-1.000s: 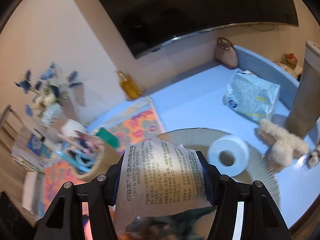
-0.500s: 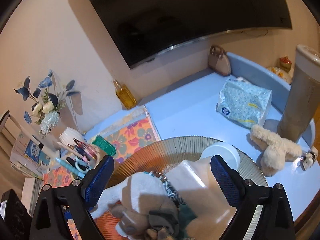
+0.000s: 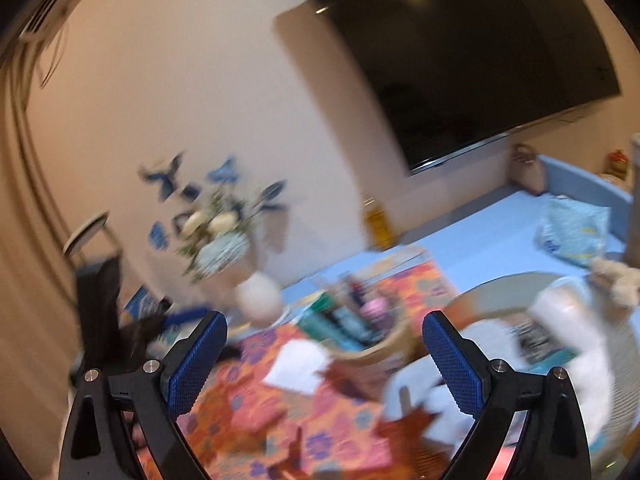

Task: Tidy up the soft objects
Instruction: 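Move both tools back to the desk toward the green pouch and white towel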

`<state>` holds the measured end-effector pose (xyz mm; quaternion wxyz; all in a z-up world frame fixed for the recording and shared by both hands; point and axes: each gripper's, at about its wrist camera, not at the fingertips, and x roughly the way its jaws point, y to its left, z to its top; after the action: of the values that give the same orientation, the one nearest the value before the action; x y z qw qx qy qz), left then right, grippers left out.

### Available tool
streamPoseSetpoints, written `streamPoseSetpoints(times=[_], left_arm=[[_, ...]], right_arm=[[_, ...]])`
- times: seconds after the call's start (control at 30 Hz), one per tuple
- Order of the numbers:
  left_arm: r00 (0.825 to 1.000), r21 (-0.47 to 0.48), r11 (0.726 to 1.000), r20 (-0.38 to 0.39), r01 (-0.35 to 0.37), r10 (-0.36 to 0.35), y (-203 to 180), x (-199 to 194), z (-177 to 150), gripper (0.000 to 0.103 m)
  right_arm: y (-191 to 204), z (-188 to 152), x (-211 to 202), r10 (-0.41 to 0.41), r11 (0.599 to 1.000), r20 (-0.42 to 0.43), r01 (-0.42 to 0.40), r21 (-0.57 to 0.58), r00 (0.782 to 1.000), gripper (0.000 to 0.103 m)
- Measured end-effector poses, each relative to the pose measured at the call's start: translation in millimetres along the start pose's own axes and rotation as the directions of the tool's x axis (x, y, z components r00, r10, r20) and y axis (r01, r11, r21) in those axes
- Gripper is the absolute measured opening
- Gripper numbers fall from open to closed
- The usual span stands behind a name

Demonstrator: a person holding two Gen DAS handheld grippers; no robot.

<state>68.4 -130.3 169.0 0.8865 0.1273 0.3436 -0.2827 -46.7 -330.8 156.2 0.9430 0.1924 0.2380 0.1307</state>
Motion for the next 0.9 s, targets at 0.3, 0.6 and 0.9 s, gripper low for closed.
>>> streamPoseSetpoints(times=[0.3, 0.6, 0.9], left_arm=[[0.989, 0.11, 0.992, -0.126, -0.066, 0.079, 21, 96, -23, 0.102], [0.981, -0.006, 1.0, -0.191, 0.021, -0.022, 49, 189, -21, 0.102], [0.983, -0.052, 0.998, -0.179, 0.016, -0.025, 69, 223, -27, 0.103]], right_arm=[[65, -103, 108, -0.104, 0.992, -0.202, 0.089, -0.086, 0.974, 0.098], [41, -123, 199, -0.298, 0.951, -0.315, 0.307, -0.022, 0.901, 0.098], [37, -106, 243, -0.353, 0.935, -0.317, 0.345, -0.083, 0.88, 0.103]])
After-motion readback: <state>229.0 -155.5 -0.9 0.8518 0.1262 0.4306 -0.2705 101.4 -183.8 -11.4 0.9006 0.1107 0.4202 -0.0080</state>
